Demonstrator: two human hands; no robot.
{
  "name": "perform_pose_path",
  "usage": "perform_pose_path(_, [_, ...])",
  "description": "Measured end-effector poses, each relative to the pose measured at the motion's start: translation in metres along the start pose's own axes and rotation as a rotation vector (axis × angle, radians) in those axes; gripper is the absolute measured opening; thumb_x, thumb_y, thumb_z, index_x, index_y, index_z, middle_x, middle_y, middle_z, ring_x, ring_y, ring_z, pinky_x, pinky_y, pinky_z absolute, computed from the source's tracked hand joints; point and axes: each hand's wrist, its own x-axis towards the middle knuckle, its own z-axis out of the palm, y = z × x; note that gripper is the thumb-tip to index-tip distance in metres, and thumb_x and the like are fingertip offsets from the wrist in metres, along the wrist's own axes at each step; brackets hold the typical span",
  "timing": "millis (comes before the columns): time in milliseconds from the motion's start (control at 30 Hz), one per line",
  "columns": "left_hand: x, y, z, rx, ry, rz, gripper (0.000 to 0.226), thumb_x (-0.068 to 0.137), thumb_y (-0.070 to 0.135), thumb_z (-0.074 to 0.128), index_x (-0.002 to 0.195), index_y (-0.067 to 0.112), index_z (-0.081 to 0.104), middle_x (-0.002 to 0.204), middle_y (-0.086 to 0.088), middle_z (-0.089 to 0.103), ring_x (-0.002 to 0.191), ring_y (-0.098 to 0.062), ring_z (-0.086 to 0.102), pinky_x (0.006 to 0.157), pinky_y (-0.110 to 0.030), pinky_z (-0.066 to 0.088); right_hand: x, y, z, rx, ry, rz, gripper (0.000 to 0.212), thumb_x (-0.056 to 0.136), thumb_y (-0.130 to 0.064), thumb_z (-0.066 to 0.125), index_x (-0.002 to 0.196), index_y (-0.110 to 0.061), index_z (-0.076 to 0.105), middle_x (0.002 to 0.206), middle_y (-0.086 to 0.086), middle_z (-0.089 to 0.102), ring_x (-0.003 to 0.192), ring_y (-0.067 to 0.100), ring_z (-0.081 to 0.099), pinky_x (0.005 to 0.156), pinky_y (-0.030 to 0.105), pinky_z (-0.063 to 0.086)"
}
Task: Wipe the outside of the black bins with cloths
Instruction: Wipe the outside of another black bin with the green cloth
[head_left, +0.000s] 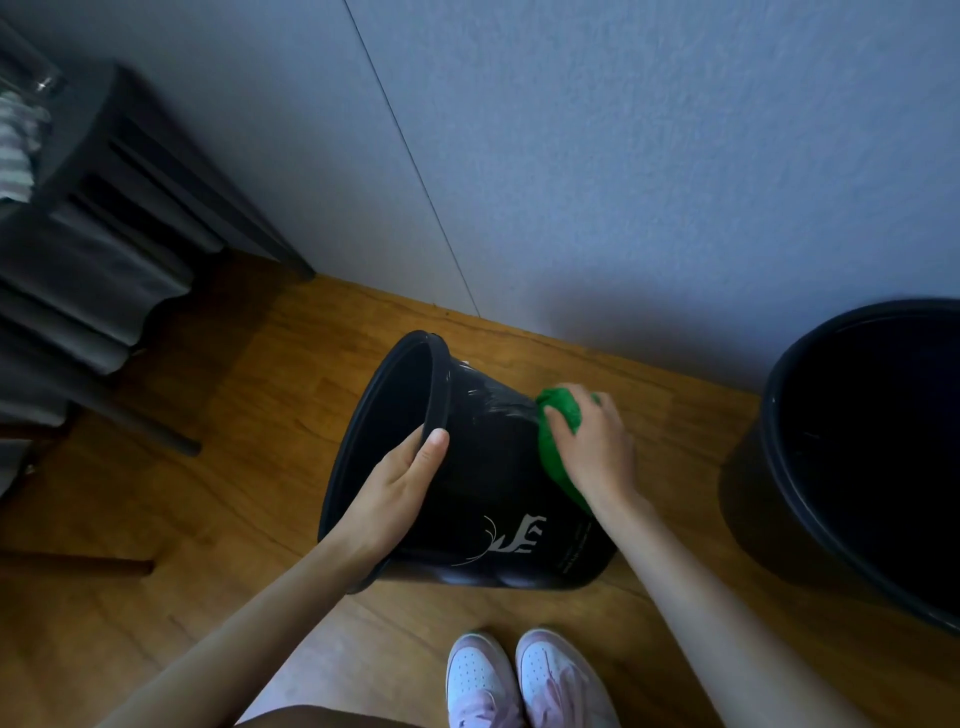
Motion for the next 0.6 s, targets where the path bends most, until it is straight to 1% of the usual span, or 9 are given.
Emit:
perform_pose_path(100, [0.0, 0.0, 0.001, 0.014, -0.003, -0.007, 0.033, 0.093, 0.041, 0.035, 0.113, 0.028, 0.058, 0.104, 0.008, 0.069, 0.098, -0.002, 0.065, 0.073, -0.012, 0.051, -0.018, 0.007, -0.002, 0.026, 0.024, 0.013, 0.038, 0.092, -0.033, 0.052, 0.129, -0.026, 0.047, 0.127, 0.005, 0.046, 0.107, 0.027, 0.055, 0.074, 0.024, 0.032])
perform_pose_path(167, [0.0, -0.001, 0.001, 0.026, 0.001, -0.008, 0.031, 0.095, 0.038, 0.035, 0.111, 0.027, 0.059, 0.099, 0.009, 0.07, 0.095, -0.003, 0.065, 0.072, -0.012, 0.051, -0.035, -0.005, -0.003, 0.082, 0.034, -0.038, 0.047, 0.085, -0.028, 0.061, 0.129, -0.025, 0.046, 0.127, 0.004, 0.045, 0.107, 0.025, 0.054, 0.078, 0.022, 0.034])
perform_pose_path(233, [0.0, 0.0, 0.001, 0.016, 0.008, -0.002, 0.028, 0.097, 0.036, 0.035, 0.102, 0.026, 0.061, 0.087, 0.013, 0.071, 0.084, -0.001, 0.066, 0.066, -0.01, 0.049, -0.053, -0.027, -0.001, 0.168, 0.033, -0.171, 0.058, 0.077, -0.025, 0.065, 0.13, -0.025, 0.044, 0.129, 0.002, 0.042, 0.109, 0.021, 0.052, 0.085, 0.025, 0.041])
perform_pose_path(300, [0.0, 0.001, 0.002, 0.008, 0.015, 0.005, 0.026, 0.098, 0.034, 0.036, 0.092, 0.026, 0.06, 0.076, 0.014, 0.069, 0.074, 0.001, 0.065, 0.061, -0.01, 0.048, -0.066, -0.047, 0.004, 0.202, 0.041, -0.326, 0.06, 0.074, -0.025, 0.063, 0.13, -0.025, 0.042, 0.13, 0.001, 0.041, 0.112, 0.02, 0.049, 0.089, 0.032, 0.046])
perform_pose_path(333, [-0.001, 0.001, 0.002, 0.002, 0.023, 0.003, 0.025, 0.098, 0.033, 0.036, 0.09, 0.026, 0.059, 0.073, 0.013, 0.069, 0.07, 0.001, 0.065, 0.059, -0.011, 0.048, -0.067, -0.054, 0.006, 0.197, 0.049, -0.381, 0.059, 0.075, -0.024, 0.063, 0.13, -0.024, 0.042, 0.13, 0.001, 0.041, 0.113, 0.02, 0.049, 0.089, 0.033, 0.048])
perform_pose_path(400, [-0.001, 0.002, 0.001, -0.009, 0.044, -0.01, 0.026, 0.098, 0.031, 0.036, 0.09, 0.021, 0.059, 0.071, 0.011, 0.069, 0.066, 0.0, 0.065, 0.055, -0.011, 0.048, -0.06, -0.058, 0.009, 0.181, 0.063, -0.427, 0.057, 0.076, -0.023, 0.064, 0.13, -0.023, 0.043, 0.129, 0.002, 0.043, 0.111, 0.021, 0.05, 0.087, 0.034, 0.049])
perform_pose_path(467, [0.0, 0.0, -0.001, -0.004, 0.079, -0.01, 0.027, 0.098, 0.031, 0.036, 0.093, 0.018, 0.06, 0.075, 0.006, 0.069, 0.068, 0.0, 0.066, 0.055, -0.009, 0.047, -0.043, -0.053, 0.01, 0.153, 0.052, -0.398, 0.057, 0.076, -0.025, 0.065, 0.129, -0.023, 0.044, 0.127, 0.004, 0.045, 0.106, 0.023, 0.052, 0.082, 0.033, 0.048])
perform_pose_path(533, [0.0, -0.003, -0.003, -0.01, 0.103, -0.019, 0.028, 0.098, 0.032, 0.036, 0.099, 0.02, 0.062, 0.085, 0.002, 0.071, 0.078, -0.002, 0.068, 0.058, -0.009, 0.049, -0.025, -0.035, 0.011, 0.107, 0.026, -0.293, 0.057, 0.077, -0.026, 0.066, 0.129, -0.025, 0.045, 0.127, 0.004, 0.045, 0.101, 0.025, 0.054, 0.077, 0.032, 0.047])
perform_pose_path(600, [0.0, -0.005, -0.005, -0.018, 0.117, -0.043, 0.03, 0.097, 0.036, 0.035, 0.104, 0.022, 0.061, 0.094, 0.001, 0.071, 0.086, -0.004, 0.068, 0.062, -0.011, 0.05, -0.007, -0.008, 0.011, 0.06, 0.01, -0.155, 0.055, 0.078, -0.026, 0.066, 0.13, -0.026, 0.046, 0.126, 0.005, 0.045, 0.1, 0.027, 0.055, 0.074, 0.028, 0.042])
